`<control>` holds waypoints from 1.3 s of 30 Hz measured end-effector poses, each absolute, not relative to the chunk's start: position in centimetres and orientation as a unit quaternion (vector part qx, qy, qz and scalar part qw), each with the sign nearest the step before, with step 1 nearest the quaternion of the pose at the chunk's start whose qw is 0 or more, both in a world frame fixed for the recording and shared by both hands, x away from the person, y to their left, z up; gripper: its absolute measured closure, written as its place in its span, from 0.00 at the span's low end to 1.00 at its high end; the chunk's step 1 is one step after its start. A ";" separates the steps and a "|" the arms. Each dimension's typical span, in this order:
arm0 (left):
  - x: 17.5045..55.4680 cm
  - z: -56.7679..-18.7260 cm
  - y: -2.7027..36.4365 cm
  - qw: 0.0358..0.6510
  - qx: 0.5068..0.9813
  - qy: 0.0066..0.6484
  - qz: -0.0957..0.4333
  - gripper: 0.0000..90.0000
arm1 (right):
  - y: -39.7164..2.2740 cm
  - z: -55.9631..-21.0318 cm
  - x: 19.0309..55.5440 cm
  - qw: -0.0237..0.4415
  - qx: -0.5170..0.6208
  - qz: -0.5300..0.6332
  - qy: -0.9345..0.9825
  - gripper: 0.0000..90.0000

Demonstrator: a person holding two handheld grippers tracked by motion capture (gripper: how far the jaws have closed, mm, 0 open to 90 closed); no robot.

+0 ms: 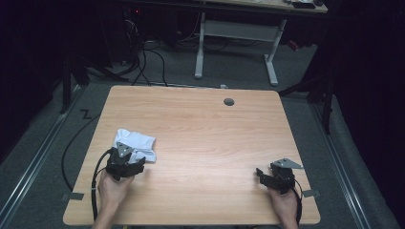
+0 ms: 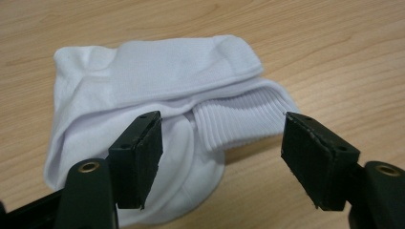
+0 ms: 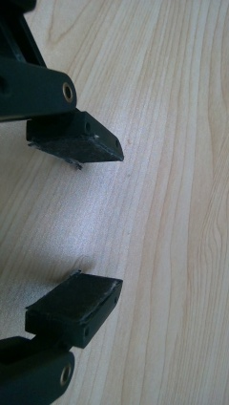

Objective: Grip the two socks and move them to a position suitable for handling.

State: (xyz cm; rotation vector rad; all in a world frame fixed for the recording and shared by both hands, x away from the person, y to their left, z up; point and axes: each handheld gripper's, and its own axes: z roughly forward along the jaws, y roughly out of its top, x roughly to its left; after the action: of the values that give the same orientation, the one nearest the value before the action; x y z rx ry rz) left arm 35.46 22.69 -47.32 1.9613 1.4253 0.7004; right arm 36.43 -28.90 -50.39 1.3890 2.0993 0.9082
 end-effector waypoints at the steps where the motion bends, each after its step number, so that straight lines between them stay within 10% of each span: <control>1: 35.5 -47.3 22.7 0.304 0.740 0.538 0.264 0.34 | -28.9 -50.4 36.4 0.231 0.505 0.330 0.763 0.38; 35: 41.3 -47.4 20.7 0.285 0.765 0.532 0.227 0.33 | -28.9 -50.4 36.4 0.231 0.506 0.330 0.763 0.38; 39: 42.2 -47.6 21.0 0.284 0.753 0.555 0.211 0.52 | -28.8 -50.4 36.4 0.231 0.506 0.330 0.763 0.38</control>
State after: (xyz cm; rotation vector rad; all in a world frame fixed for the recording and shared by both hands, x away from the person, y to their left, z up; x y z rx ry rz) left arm 42.25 20.96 -47.60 2.0156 1.4850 0.5642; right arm 36.38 -28.85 -50.39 1.3916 2.0973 0.9078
